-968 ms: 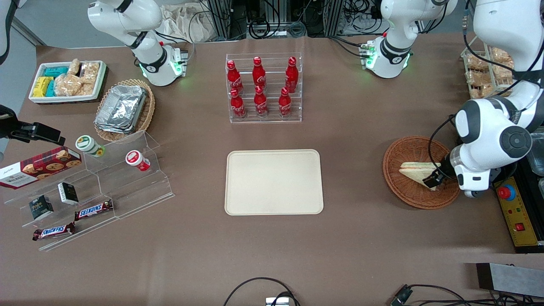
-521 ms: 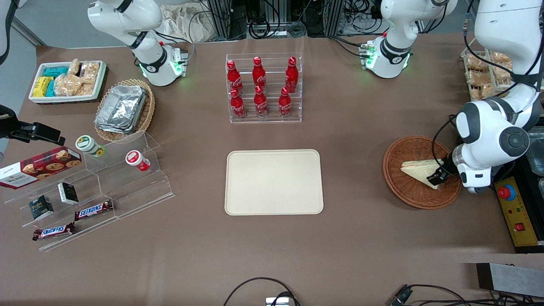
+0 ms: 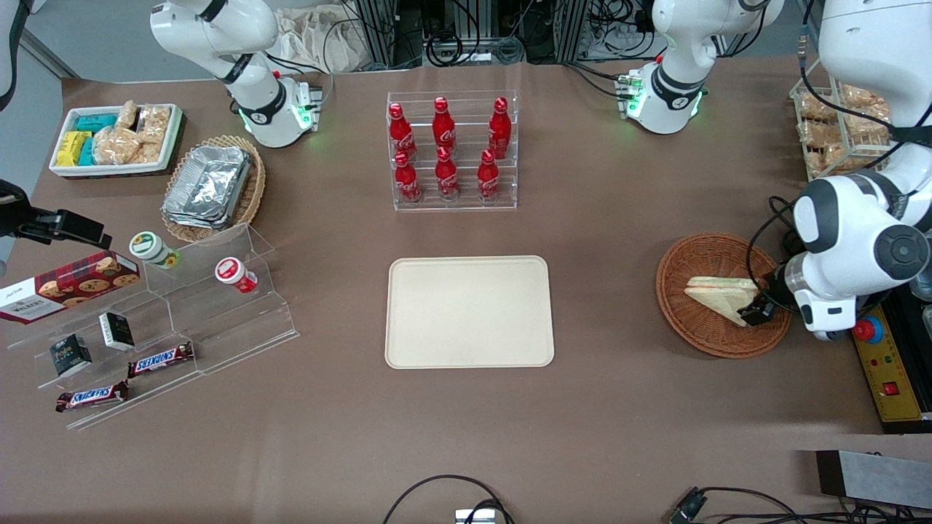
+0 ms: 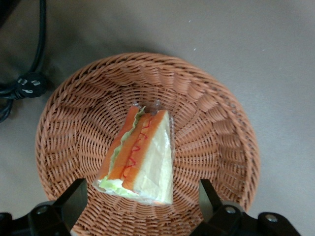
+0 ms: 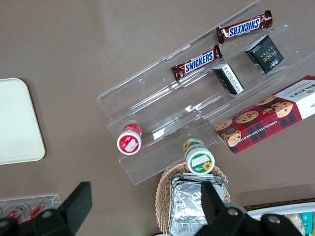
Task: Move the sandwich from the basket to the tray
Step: 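Lower the open left gripper around the sandwich and close it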
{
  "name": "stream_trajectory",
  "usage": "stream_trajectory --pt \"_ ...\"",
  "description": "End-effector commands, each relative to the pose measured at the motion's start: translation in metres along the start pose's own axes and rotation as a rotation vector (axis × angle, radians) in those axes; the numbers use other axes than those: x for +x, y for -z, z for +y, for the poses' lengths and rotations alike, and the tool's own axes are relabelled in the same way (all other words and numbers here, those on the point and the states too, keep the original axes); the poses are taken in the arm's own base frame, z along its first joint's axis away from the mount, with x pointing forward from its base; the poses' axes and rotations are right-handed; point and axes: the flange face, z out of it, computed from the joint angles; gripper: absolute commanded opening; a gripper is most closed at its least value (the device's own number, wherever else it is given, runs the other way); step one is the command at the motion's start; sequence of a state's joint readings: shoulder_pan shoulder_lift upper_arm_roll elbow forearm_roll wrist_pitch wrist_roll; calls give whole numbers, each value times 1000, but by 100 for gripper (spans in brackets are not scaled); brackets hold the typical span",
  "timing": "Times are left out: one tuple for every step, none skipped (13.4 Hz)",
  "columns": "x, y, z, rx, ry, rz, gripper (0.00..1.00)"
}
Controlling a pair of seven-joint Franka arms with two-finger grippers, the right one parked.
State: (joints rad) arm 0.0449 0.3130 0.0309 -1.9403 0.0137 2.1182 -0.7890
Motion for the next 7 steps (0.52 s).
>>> stream_trajectory --pt "-2 -10 -2 34 20 -18 100" --pt "-5 -27 -7 51 24 -35 100" --pt "-6 -46 -9 57 20 -29 100" --pt "-8 -61 -11 54 19 -24 100" --pt "-6 -68 -10 51 20 -20 100" --pt "-5 -73 -8 51 19 -20 100" --pt "-3 -80 -5 46 20 -17 100"
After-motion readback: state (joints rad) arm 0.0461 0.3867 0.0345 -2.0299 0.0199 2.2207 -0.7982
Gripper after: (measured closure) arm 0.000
